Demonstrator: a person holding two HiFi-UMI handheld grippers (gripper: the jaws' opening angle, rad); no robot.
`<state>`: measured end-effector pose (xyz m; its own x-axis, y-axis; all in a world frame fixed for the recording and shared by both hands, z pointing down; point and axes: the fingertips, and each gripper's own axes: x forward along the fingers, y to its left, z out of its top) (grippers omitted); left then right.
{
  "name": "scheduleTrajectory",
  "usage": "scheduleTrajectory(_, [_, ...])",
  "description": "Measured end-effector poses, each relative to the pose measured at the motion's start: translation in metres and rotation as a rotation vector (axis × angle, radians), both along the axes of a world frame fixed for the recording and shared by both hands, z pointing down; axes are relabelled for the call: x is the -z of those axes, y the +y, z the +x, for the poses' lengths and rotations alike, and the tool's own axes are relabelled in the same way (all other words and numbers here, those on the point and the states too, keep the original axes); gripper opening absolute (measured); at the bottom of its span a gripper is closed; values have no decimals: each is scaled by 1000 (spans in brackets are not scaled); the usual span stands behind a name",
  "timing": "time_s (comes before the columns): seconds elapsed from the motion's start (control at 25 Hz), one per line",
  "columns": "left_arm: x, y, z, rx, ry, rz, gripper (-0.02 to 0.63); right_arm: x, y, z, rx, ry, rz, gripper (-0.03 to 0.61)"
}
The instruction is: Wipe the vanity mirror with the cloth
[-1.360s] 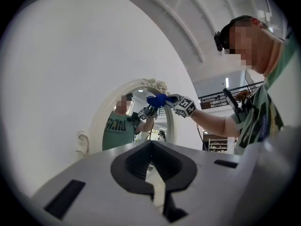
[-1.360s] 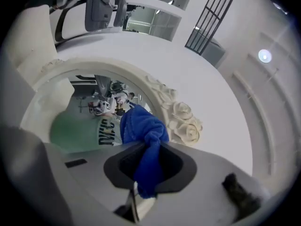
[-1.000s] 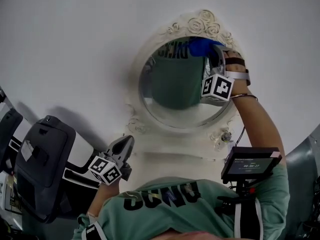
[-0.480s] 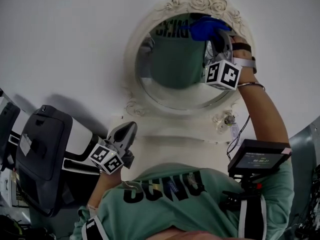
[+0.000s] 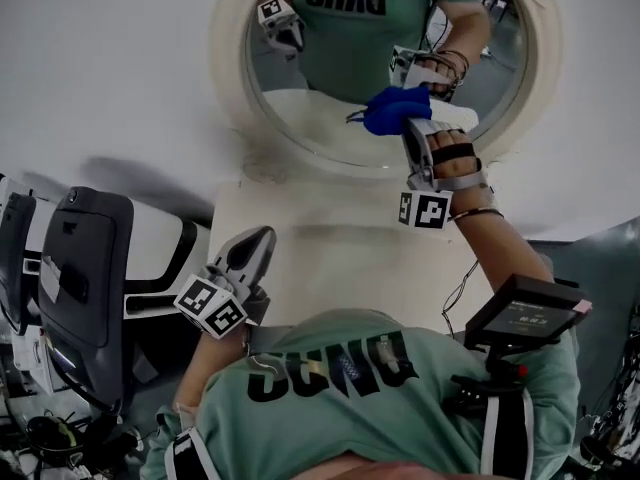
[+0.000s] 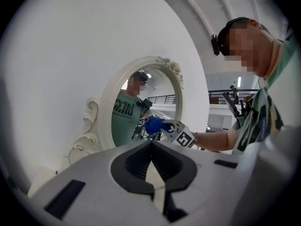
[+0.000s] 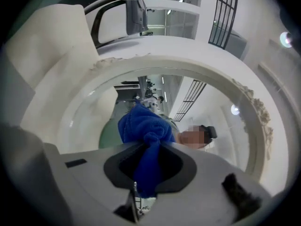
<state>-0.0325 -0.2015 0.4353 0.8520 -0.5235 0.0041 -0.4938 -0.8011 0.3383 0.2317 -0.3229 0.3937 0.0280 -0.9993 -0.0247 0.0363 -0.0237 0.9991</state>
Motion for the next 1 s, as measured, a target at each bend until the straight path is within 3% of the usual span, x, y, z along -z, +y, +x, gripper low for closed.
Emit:
scheduleTrajectory(0.24, [-35,0,8,5,-61,-124,9,-147,-2,9,2,-21,-252,57])
scheduleTrajectory(0.4, [-59,8,-3,0,-94,-144,9,-224,7,9,-40,-29,-353,57])
scheduleTrajectory(0.52, [-48,14,-8,-3,-81,-131,9,-210,11,13,-60,-49,-361,55])
scheduleTrajectory(0.76, [-22,19,-13,16,-64,-71,9,-213,9,7,-55,-74,-480,55])
scheduleTrajectory(0.88, [4,28,-17,17,-26,-4,9,-160,25,11,-27,-40,-395,57])
scheduleTrajectory(1.0, [18,25,-23,32,-4,55,9,-70,22,3,20,-42,-221,55])
